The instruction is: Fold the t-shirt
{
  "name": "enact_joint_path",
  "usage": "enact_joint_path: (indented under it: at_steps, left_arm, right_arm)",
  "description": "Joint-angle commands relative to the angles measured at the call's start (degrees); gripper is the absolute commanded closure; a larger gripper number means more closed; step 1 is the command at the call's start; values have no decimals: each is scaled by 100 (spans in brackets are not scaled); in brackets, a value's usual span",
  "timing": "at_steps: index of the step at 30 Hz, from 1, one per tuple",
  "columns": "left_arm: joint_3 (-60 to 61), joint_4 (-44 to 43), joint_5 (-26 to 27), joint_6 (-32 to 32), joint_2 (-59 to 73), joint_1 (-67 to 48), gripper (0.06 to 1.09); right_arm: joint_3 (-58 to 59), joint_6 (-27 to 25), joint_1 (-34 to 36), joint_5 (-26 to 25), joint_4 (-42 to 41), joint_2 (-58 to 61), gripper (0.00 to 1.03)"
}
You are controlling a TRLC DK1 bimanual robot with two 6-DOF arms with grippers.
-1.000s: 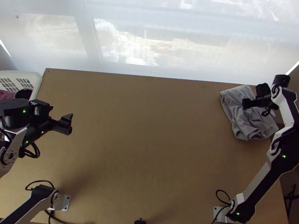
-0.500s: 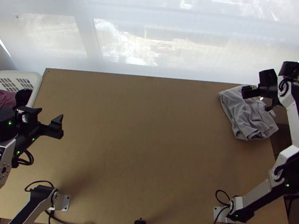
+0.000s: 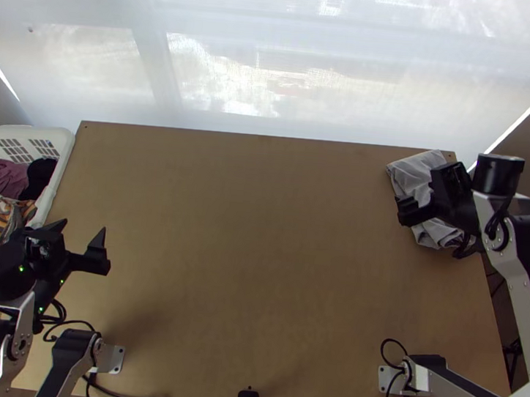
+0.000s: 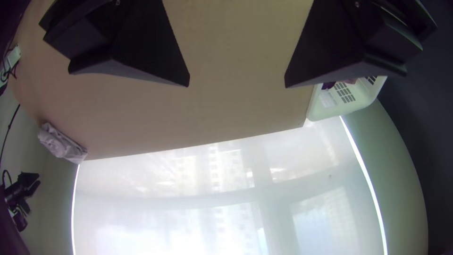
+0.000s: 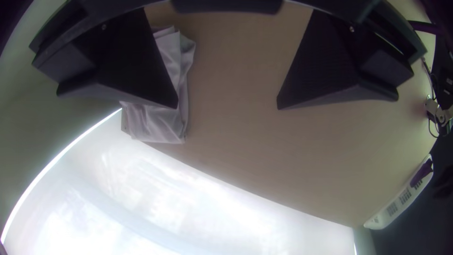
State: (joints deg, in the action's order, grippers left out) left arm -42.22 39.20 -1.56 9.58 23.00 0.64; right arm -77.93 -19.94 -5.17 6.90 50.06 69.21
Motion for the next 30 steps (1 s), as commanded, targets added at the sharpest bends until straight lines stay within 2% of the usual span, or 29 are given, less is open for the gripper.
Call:
enact_joint_path:
  at_steps: [1,3,6,10,12,16,21,24,25,26,27,30]
  left_arm:
    - [1594,-782,16,413,-1984,94,10]
    - [1787,-914,-90,307,-2344,23,10]
    - [1954,-932,-591,-18,-2327,6,10]
    - [2437,-1310,-670,-18,-2327,32,10]
    - [2534,-1213,-679,-97,-2327,59,10]
    - [2648,-809,-679,-405,-2318,59,10]
    - [2771,-818,-661,-457,-2318,129,10]
    - [2771,-818,-652,-457,-2318,120,10]
    - [2763,-809,-661,-457,-2309,103,10]
    - [2763,-809,-661,-457,-2318,103,10]
    - [2763,-809,-661,-457,-2318,138,10]
    - [2675,-791,-670,131,-2327,155,10]
  right_arm:
    - [1430,131,-318,-663,3,-1533,5]
    - [1790,149,-476,-944,-32,-1885,5]
    - [2326,131,-564,-1226,-137,-2359,5]
    - [3012,166,-757,-1859,-506,-2729,5]
    - [3276,421,-898,-1850,-629,-2992,5]
    - [4321,650,-1425,-1815,-2044,-4161,5]
    - [5543,377,-1777,-1806,-2958,-4680,5]
    - [6132,-317,-2137,-1815,-3837,-5471,5]
    - [6352,-686,-2181,-1806,-4145,-5893,5]
    - [6607,-809,-2199,-1806,-4365,-6446,5]
    - [6897,-546,-2216,-1806,-4417,-7000,5]
    - [7125,78,-2287,-1815,-4453,-6939,5]
